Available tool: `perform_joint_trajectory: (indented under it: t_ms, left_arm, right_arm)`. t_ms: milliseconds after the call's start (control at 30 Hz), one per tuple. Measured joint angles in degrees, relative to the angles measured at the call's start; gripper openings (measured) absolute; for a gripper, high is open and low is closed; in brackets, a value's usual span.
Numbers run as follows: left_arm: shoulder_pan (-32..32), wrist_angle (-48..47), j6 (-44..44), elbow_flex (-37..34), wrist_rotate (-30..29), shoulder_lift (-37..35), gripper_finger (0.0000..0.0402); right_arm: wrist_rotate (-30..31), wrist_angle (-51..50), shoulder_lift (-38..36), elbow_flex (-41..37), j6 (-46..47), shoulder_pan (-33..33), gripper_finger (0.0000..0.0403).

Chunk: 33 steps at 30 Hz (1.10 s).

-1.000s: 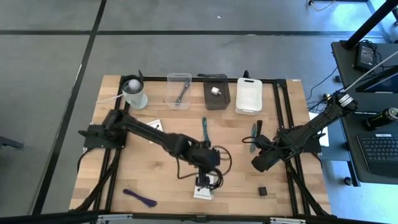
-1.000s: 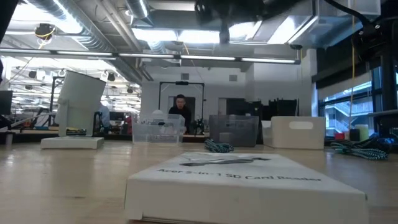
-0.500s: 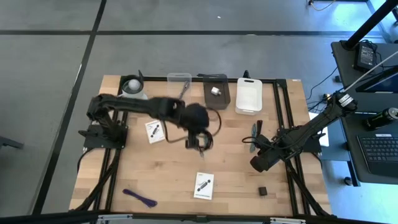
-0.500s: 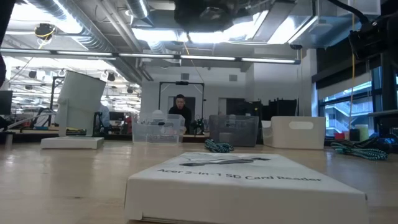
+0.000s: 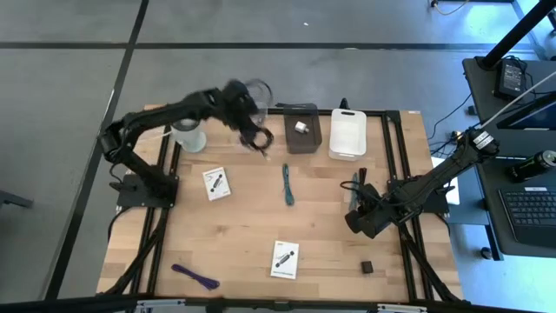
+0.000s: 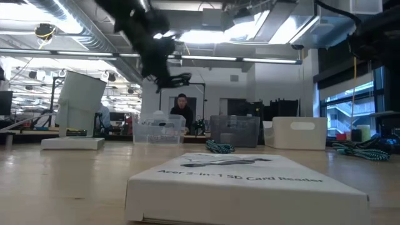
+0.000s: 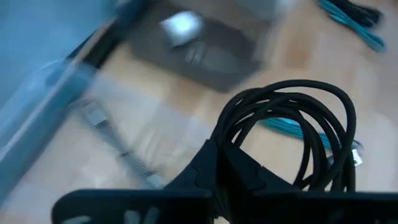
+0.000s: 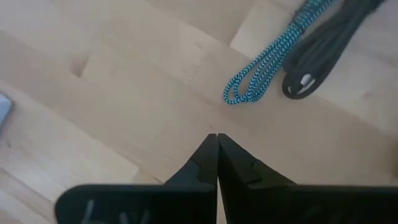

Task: Pick and place items into bin
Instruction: Put the bottom black charger cable into the transparent bin

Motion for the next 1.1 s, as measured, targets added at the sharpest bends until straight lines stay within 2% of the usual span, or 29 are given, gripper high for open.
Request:
perform_joint_trajectory:
  t_ms: [100, 200, 367, 533, 700, 967, 1100]
  left_arm:
    - [7.99, 2.84, -1.25, -1.81, 3.36, 0.81, 0.0003]
    - [14.22, 3.35, -1.04, -2.26, 4.16, 1.80, 0.0003]
    - [19.33, 5.39, 0.61, -2.22, 4.06, 3.21, 0.0003]
    - [19.61, 6.20, 3.27, -2.22, 2.68, 6.16, 0.0003]
    - [17.69, 6.68, 10.61, -1.84, 1.97, 9.18, 0.0003]
    - [13.04, 3.45, 33.84, 1.11, -6.78, 10.67, 0.0003]
    - [11.88, 2.45, 41.01, 3.55, -7.65, 10.65, 0.0003]
  right_arm:
    - [0.42, -0.18, 0.00, 0.00, 4.70, -0.07, 0.0005]
    - [0.50, -0.56, 0.00, 0.00, 9.28, -0.07, 0.0005]
    - [0.56, -1.27, 0.00, 0.00, 15.41, -0.07, 0.0005]
    - [0.56, -1.46, 0.00, 0.00, 18.85, -0.07, 0.0005]
    - [0.53, -1.55, 0.00, 0.00, 21.32, -0.07, 0.0005]
    - [0.49, -1.57, 0.00, 0.00, 22.96, -0.07, 0.0005]
    - [0.47, -1.52, 0.00, 0.00, 23.20, -0.07, 0.0005]
